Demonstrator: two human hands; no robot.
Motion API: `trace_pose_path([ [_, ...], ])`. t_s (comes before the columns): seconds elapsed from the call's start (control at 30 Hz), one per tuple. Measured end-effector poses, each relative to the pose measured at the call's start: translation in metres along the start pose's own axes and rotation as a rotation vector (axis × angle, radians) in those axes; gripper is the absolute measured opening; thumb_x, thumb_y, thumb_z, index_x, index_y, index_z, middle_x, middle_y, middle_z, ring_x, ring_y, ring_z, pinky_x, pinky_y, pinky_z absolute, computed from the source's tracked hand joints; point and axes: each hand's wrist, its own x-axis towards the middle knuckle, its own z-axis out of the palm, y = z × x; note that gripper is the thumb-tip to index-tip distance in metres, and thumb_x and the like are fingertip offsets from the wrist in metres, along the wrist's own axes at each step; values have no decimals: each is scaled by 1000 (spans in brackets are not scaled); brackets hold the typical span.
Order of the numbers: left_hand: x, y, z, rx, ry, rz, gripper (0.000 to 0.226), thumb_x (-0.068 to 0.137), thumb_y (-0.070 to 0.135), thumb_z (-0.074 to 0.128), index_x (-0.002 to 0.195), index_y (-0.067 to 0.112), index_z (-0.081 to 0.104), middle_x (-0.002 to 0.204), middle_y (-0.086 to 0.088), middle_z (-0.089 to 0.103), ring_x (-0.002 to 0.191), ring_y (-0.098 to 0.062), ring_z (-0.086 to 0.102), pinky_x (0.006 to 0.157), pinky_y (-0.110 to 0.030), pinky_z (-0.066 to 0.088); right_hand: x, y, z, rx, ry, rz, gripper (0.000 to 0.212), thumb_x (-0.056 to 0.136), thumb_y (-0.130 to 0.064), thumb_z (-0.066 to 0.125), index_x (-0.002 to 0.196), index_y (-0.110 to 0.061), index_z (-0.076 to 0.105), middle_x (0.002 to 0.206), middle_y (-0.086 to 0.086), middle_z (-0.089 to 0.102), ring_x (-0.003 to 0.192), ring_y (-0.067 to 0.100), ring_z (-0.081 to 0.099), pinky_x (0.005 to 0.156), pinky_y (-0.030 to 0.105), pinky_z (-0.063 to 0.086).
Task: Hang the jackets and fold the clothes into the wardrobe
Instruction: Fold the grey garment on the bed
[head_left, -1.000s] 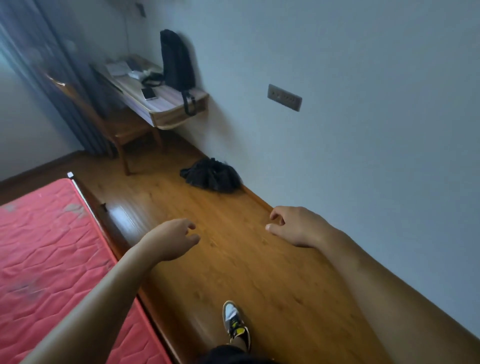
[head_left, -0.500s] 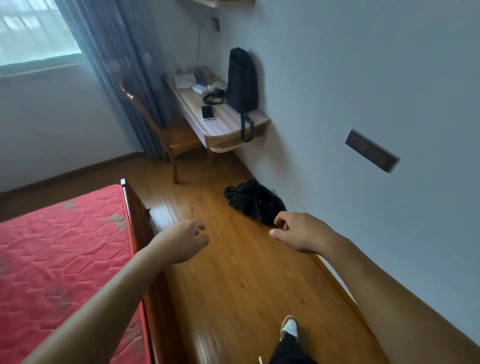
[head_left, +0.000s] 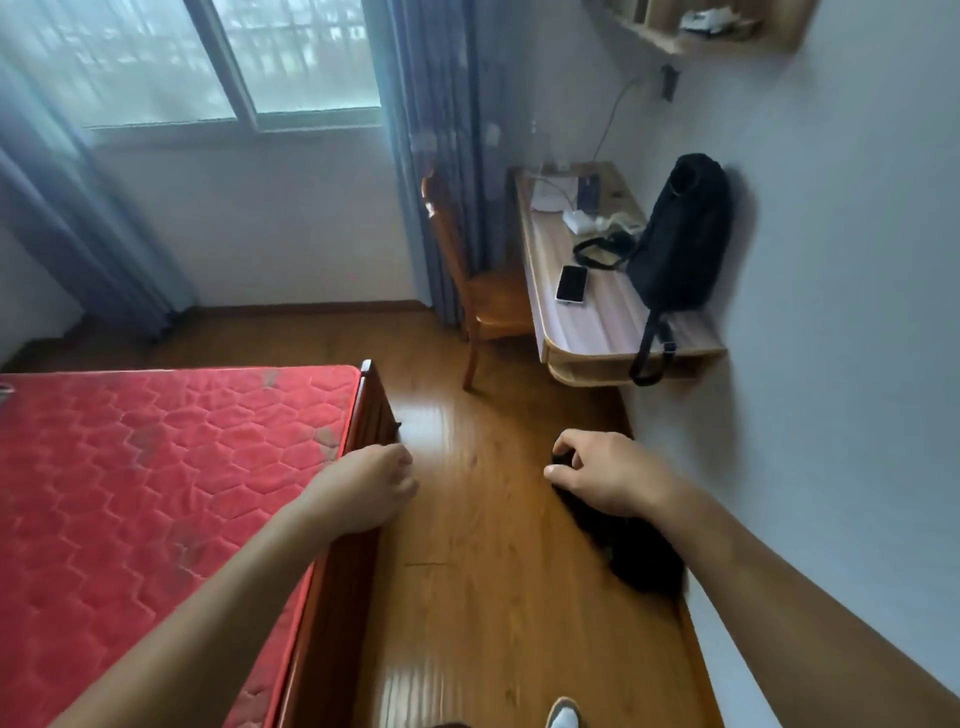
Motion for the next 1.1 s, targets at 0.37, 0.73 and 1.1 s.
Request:
trace_pose_path([
  [0.37,100,-84,-66,-170,86,-298,42,100,39,54,134,16,59,130,-6,64,115,-21,61,97,-37,51,216,-86,-55,-108,-133,-273,45,99,-54,56,136,-28,54,112,-10,60,99,10,61,77,23,55],
  [0.73,273,-220,-162,-206,105,-406,45,99,43,52,137,20,56,135,-3,63,120,-19,60,100,-39,50,442,-234,-105,-202,-107,-361,45,99,-53,55,136,-28,54,128,-3,65,107,14,64,86,29,59],
  [1.1,434,-299,-239,-178,112,-460,45,97,45,52,136,21,57,134,0,63,120,-17,60,100,-38,50,636,-297,-148,-202,-139,-406,47,98,-56,55,137,-29,53,125,-4,64,103,11,63,85,28,59],
])
